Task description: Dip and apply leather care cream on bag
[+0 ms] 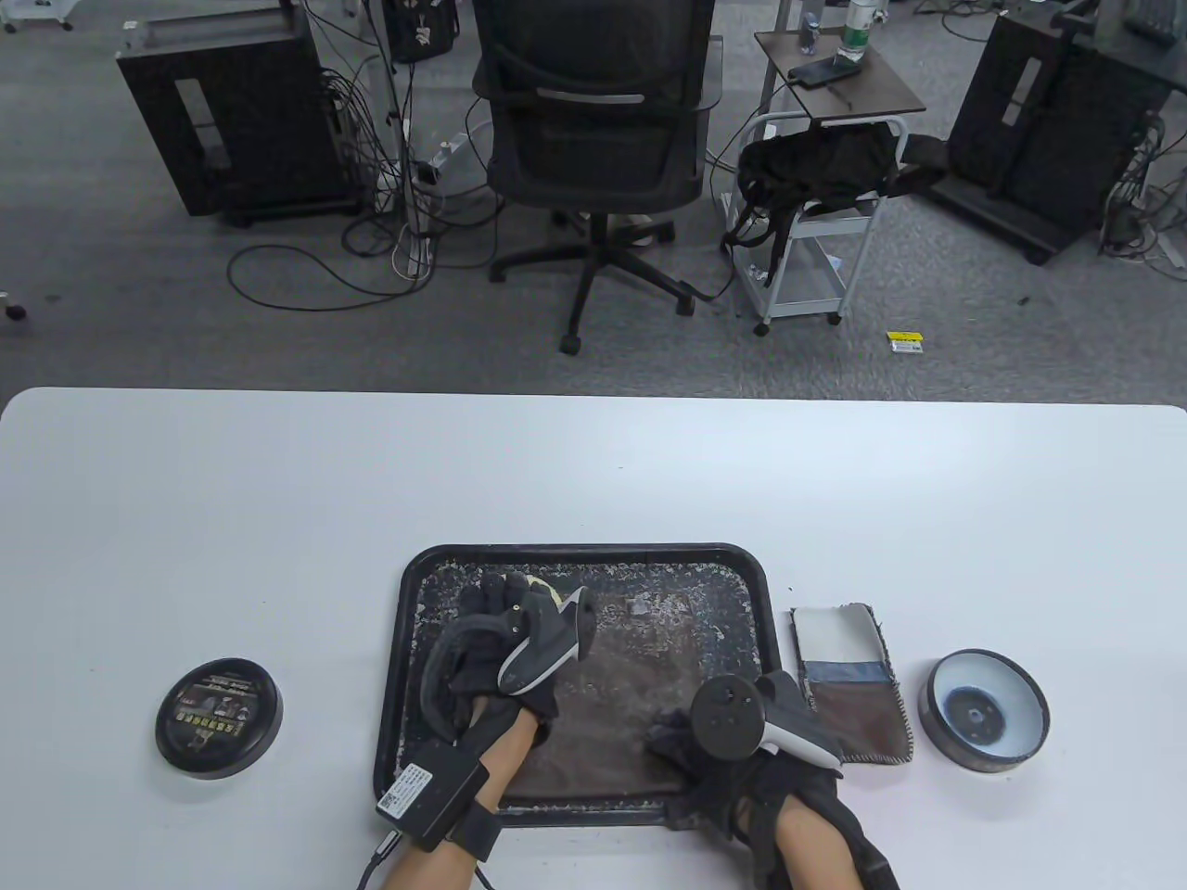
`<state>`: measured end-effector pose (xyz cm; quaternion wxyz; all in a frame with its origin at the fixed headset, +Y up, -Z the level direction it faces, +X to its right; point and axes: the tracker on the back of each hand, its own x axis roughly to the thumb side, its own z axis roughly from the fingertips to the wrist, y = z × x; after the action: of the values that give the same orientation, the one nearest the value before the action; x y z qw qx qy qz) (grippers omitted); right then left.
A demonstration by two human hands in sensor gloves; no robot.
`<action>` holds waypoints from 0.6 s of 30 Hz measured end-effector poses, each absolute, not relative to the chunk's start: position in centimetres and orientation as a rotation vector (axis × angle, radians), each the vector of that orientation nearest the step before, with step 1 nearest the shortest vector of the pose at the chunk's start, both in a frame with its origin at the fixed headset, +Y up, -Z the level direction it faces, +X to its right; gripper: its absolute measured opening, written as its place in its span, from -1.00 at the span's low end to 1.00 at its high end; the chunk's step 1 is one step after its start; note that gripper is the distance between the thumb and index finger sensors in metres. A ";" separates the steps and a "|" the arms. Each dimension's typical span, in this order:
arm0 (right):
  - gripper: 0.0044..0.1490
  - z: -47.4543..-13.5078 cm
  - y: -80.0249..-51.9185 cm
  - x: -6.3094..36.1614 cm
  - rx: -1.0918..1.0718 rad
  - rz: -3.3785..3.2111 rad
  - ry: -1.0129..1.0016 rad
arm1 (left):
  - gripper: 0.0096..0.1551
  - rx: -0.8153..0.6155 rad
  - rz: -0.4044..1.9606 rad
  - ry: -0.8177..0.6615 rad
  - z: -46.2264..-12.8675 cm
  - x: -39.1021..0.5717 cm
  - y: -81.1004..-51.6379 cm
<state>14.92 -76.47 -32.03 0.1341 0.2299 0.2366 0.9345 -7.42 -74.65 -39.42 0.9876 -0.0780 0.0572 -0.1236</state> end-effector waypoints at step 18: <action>0.01 -32.0 -76.5 14.9 0.660 2.713 0.685 | -0.29 -0.252 -0.389 0.363 -39.3 -9.9 -74.8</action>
<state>14.89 -76.47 -32.02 0.1331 0.2277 0.2362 0.9352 -9.86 -74.79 -39.25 0.9569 -0.1241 0.1791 -0.1918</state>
